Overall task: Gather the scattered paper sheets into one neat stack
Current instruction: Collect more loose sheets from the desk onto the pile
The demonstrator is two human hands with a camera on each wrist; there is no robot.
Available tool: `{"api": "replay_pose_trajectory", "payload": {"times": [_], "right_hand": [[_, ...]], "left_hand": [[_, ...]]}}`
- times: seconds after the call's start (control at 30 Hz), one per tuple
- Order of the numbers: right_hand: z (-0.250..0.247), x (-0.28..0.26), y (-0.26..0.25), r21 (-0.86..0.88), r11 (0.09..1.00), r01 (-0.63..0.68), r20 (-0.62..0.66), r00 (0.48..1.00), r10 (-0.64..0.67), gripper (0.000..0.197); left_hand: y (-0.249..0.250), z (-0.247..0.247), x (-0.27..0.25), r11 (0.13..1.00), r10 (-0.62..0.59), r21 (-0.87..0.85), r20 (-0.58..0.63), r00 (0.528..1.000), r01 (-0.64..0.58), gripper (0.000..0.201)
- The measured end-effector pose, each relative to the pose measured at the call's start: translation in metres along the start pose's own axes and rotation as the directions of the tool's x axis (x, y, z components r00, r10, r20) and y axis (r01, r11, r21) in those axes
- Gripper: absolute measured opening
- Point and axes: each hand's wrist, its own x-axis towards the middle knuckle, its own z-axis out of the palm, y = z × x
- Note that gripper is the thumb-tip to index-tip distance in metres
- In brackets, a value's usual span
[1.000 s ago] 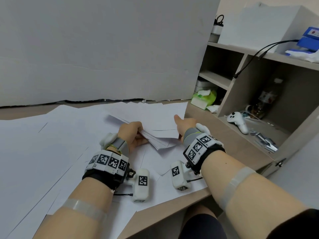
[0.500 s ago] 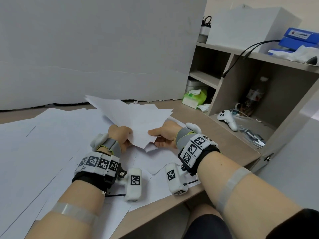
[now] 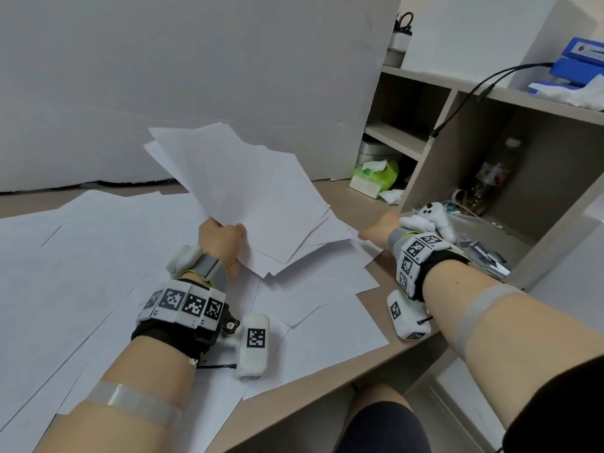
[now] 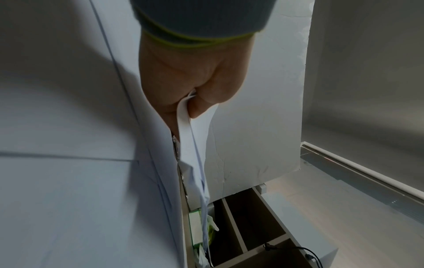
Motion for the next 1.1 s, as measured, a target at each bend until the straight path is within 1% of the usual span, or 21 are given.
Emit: {"api": "replay_pose_trajectory", "payload": {"times": [0.1,0.13,0.23,0.27,0.37,0.4,0.43,0.47,0.53,0.6,0.67,0.7,0.77,0.83,0.87,0.93,0.97,1.0,1.07,1.1], "right_hand": [[-0.001,0.005,-0.003,-0.053,0.999,0.002,0.055,0.998,0.001,0.042],[0.001,0.007,-0.002,-0.072,0.997,0.035,0.053,0.998,-0.031,0.047],[0.001,0.004,-0.010,-0.133,0.991,0.025,0.112,0.994,-0.010,0.060],[0.003,0.007,-0.011,-0.169,0.985,0.025,0.116,0.993,-0.005,0.067],[0.014,0.026,-0.009,-0.227,0.973,0.027,0.155,0.988,0.009,0.108],[0.020,0.035,-0.007,-0.240,0.970,0.030,0.170,0.985,0.011,0.113],[0.022,0.037,-0.006,-0.249,0.968,0.026,0.180,0.983,0.020,0.112],[0.020,0.031,-0.007,-0.258,0.966,0.027,0.185,0.983,0.021,0.105],[0.013,0.019,-0.010,-0.174,0.984,0.040,0.192,0.981,-0.006,0.080],[0.008,0.016,-0.012,-0.056,0.998,0.027,0.202,0.979,-0.015,0.052],[0.007,0.018,-0.014,-0.006,1.000,0.011,0.157,0.988,-0.010,0.035],[0.007,0.020,-0.015,-0.001,1.000,0.012,0.135,0.991,-0.012,0.031],[0.006,0.019,-0.016,-0.020,1.000,0.003,0.113,0.994,-0.001,0.032],[0.006,0.020,-0.022,0.018,1.000,0.015,0.138,0.990,-0.017,0.032],[0.007,0.020,-0.027,0.012,1.000,0.024,0.146,0.989,-0.025,0.037],[0.006,0.020,-0.035,-0.084,0.996,0.036,0.134,0.991,-0.025,0.057],[0.006,0.018,-0.036,-0.138,0.990,0.034,0.136,0.991,-0.015,0.061],[0.004,0.014,-0.036,-0.146,0.989,0.031,0.141,0.990,-0.010,0.061],[0.002,0.016,-0.041,-0.103,0.994,0.044,0.167,0.986,-0.027,0.059],[0.001,0.016,-0.043,-0.094,0.994,0.054,0.183,0.983,-0.036,0.066]], "left_hand": [[0.000,0.000,0.003,0.998,-0.041,-0.055,-0.076,0.996,0.037,0.018],[0.001,0.001,0.003,0.998,-0.035,-0.055,-0.111,0.993,0.029,0.014],[0.002,0.006,0.006,0.999,-0.018,-0.051,-0.195,0.981,0.008,0.026],[0.003,0.007,0.005,0.999,-0.020,-0.051,-0.194,0.981,0.010,0.026],[0.004,0.007,0.005,0.999,-0.024,-0.050,-0.205,0.978,0.014,0.029],[0.004,0.006,0.005,0.999,-0.016,-0.046,-0.208,0.978,0.007,0.030],[0.004,0.004,0.007,0.999,-0.011,-0.052,-0.204,0.979,0.000,0.030],[0.004,0.003,0.006,0.998,0.000,-0.059,-0.190,0.982,-0.012,0.028],[0.004,0.000,0.004,0.996,0.019,-0.078,-0.167,0.986,-0.032,0.021],[0.006,-0.001,-0.001,0.994,0.057,-0.082,-0.196,0.979,-0.075,0.014],[0.010,-0.002,-0.003,0.989,0.091,-0.093,-0.221,0.971,-0.114,0.017],[0.010,-0.003,-0.003,0.987,0.094,-0.105,-0.215,0.972,-0.118,0.018],[0.008,-0.004,-0.003,0.988,0.082,-0.112,-0.202,0.976,-0.106,0.017],[0.007,-0.006,-0.002,0.989,0.072,-0.110,-0.205,0.976,-0.096,0.015],[0.007,-0.006,-0.002,0.989,0.071,-0.110,-0.216,0.974,-0.097,0.014],[0.008,-0.007,0.000,0.988,0.074,-0.117,-0.251,0.965,-0.106,0.014],[0.008,-0.007,0.001,0.987,0.081,-0.113,-0.261,0.962,-0.114,0.015],[0.007,-0.008,0.001,0.987,0.084,-0.112,-0.262,0.961,-0.117,0.016],[0.006,-0.008,0.003,0.986,0.083,-0.122,-0.227,0.970,-0.113,0.016],[0.005,-0.008,0.003,0.986,0.073,-0.134,-0.208,0.975,-0.102,0.016]]}}
